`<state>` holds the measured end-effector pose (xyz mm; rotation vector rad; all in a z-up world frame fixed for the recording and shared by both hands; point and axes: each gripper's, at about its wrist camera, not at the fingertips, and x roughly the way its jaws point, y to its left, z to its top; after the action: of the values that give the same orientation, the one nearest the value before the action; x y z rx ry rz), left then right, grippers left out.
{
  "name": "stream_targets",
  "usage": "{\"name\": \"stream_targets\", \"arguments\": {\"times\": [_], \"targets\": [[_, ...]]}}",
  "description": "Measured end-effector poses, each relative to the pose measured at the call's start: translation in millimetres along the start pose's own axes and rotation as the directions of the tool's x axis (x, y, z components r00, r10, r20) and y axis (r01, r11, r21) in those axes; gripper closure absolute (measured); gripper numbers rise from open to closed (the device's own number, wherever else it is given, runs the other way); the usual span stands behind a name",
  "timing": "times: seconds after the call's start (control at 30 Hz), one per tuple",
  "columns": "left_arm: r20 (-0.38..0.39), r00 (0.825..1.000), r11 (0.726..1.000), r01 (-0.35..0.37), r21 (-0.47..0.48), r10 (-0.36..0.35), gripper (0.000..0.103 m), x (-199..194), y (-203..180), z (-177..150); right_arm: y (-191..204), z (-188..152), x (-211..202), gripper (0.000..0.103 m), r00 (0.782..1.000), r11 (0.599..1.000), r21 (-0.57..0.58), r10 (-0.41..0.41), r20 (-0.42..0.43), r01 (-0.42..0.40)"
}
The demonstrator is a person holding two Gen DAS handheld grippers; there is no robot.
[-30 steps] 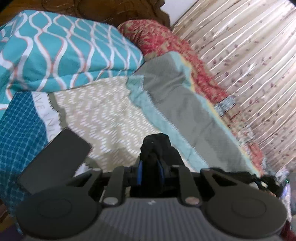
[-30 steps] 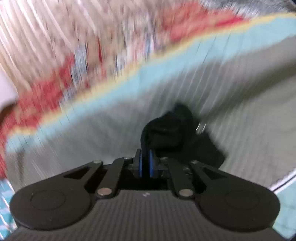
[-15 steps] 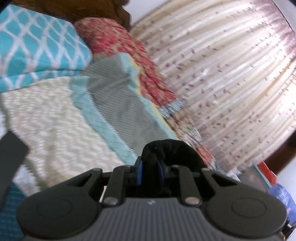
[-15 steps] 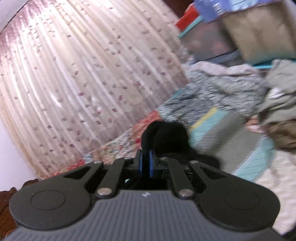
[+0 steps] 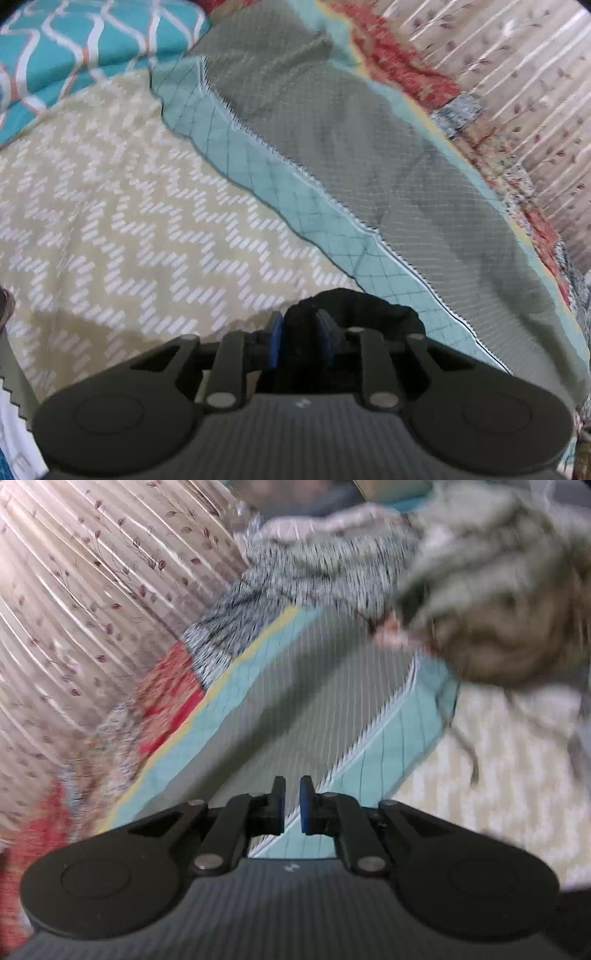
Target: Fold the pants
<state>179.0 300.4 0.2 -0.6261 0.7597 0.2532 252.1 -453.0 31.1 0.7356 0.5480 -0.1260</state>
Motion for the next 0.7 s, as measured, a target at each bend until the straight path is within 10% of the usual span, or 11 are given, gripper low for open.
{"name": "stream_targets", "arguments": {"times": [0.1, 0.3, 0.4, 0.47, 0.53, 0.7], "targets": [[0.034, 0.999, 0.999, 0.007, 0.050, -0.008, 0.075, -14.6, -4.4, -2.8, -31.4, -7.8, -40.8, 0.088, 1.000, 0.996, -0.083, -0.024, -0.004, 0.023], [0.025, 0.999, 0.990, 0.024, 0.137, -0.028, 0.014, -8.6, -33.5, -2.2, -90.3, -25.5, -93.3, 0.056, 0.981, 0.968, -0.169, -0.176, 0.081, 0.187], [0.001, 1.000, 0.979, -0.005, 0.202, 0.005, 0.010, 8.8, -50.2, -10.7, -102.2, -21.9, -74.5, 0.056, 0.981, 0.966, -0.171, -0.192, 0.028, 0.194], [-0.010, 0.999, 0.971, -0.029, 0.236, 0.032, 0.023, 19.8, -56.9, -17.2, -97.8, -22.7, -56.5, 0.046, 0.984, 0.965, -0.198, -0.178, -0.010, 0.172], [-0.036, 0.998, 0.963, -0.043, 0.267, 0.054, 0.073, 28.5, -60.3, -22.1, -87.0, -24.9, -30.7, 0.034, 0.982, 0.952, -0.259, -0.183, -0.056, 0.162], [0.008, 0.998, 0.959, -0.066, 0.274, 0.066, 0.090, 13.6, -56.4, -21.9, -67.1, -45.8, 34.6, 0.037, 0.941, 0.822, -0.529, -0.318, -0.119, 0.211]]}}
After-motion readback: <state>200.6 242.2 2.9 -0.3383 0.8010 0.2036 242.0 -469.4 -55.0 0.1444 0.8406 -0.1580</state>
